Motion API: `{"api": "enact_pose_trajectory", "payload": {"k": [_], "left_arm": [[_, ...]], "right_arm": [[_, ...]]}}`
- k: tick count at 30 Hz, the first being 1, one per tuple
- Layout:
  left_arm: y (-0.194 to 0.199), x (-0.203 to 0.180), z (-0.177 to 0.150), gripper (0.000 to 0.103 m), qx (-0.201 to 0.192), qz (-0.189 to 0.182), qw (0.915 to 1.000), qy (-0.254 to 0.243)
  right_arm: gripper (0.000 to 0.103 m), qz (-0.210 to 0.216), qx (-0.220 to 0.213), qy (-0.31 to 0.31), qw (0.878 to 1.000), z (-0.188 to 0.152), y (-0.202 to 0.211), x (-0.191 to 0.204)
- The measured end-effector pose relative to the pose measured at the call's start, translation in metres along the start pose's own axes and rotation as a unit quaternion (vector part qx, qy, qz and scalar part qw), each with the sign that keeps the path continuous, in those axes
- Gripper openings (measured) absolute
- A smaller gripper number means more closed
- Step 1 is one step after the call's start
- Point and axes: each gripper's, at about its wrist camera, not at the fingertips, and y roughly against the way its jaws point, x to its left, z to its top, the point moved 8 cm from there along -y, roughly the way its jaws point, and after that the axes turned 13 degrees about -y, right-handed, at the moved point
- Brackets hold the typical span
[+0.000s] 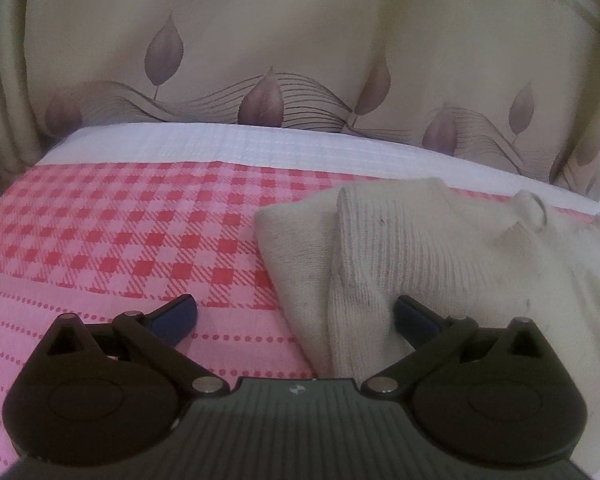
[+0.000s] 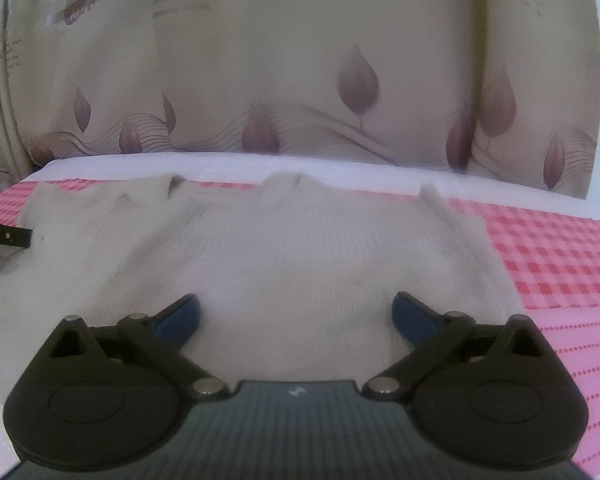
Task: Fold small clothes
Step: 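Move the open left gripper to the folded sweater's edge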
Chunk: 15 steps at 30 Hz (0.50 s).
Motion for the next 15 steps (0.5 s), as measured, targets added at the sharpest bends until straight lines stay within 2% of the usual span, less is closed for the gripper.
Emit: {"api": "enact_pose_trajectory", "payload": {"k": [7,13,15], "left_arm": [[-0.001,0.0,-0.001,0.103,-0.005,-0.004,1.0,0.001],[-0.001,0.0,-0.002,0.103,-0.009,-0.016,0.9998,-0.003],[0.0,-0.001,-0.002,0.103,-0.011,-0.025,0.9996,-0.008]], "right_arm": [[0.103,-0.014,-0.015,0.012,1.0,-0.001,0.003,0.002],[0.103,-0.004,-0.084,0.034,0.996,0.002,0.027,0.009],[0.103,0.016,-0.096,0.027,0.995,0.003,0.032,0.01]]}}
